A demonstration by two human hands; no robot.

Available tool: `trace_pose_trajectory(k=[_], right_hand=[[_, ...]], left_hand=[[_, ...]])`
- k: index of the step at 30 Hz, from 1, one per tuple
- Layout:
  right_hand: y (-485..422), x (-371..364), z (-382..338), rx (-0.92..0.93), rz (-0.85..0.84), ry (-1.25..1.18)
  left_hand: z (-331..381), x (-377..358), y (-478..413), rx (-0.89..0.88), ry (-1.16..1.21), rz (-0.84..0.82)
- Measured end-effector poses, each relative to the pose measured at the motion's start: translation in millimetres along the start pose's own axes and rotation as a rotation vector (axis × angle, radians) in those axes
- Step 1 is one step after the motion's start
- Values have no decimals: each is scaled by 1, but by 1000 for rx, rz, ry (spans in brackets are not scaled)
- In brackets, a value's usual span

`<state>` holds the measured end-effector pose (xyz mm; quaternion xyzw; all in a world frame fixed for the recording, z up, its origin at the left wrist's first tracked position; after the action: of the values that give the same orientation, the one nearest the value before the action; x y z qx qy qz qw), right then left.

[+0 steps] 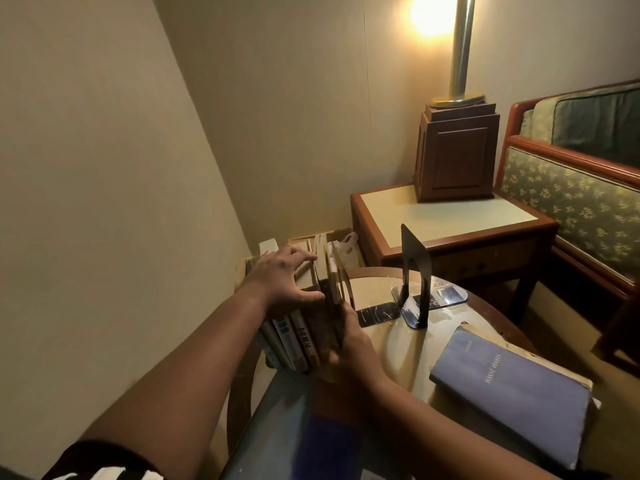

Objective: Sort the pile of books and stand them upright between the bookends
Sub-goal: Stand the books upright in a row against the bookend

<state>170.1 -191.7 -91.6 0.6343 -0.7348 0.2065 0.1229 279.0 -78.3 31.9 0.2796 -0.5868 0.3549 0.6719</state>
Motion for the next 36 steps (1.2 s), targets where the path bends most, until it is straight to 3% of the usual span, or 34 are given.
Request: trace_pose_trajectory(k=[12,17,30,36], right_hand=[[-15,9,12,-19,-198,19],[-17,5,19,-18,-219,-4],[4,29,25,18,-299,50],[47,90,40,19,-103,215]], left_hand=[[25,6,-26,-44,-86,-140],[29,-23,-42,-25,-273,-253],[31,-26,-42,-21,-313,-197],[31,-23,-41,-31,-276,-204]])
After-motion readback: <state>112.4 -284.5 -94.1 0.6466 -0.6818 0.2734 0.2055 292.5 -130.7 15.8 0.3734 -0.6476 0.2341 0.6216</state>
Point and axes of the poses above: each hand's wrist, its own y-axis away from the middle knuckle, its own x-axis out of the back of the hand, z = x × y, the point moved 5 cm from there along -y, towards the middle knuckle, and after that the axes turned 4 degrees about -z, right-handed, at the moved point
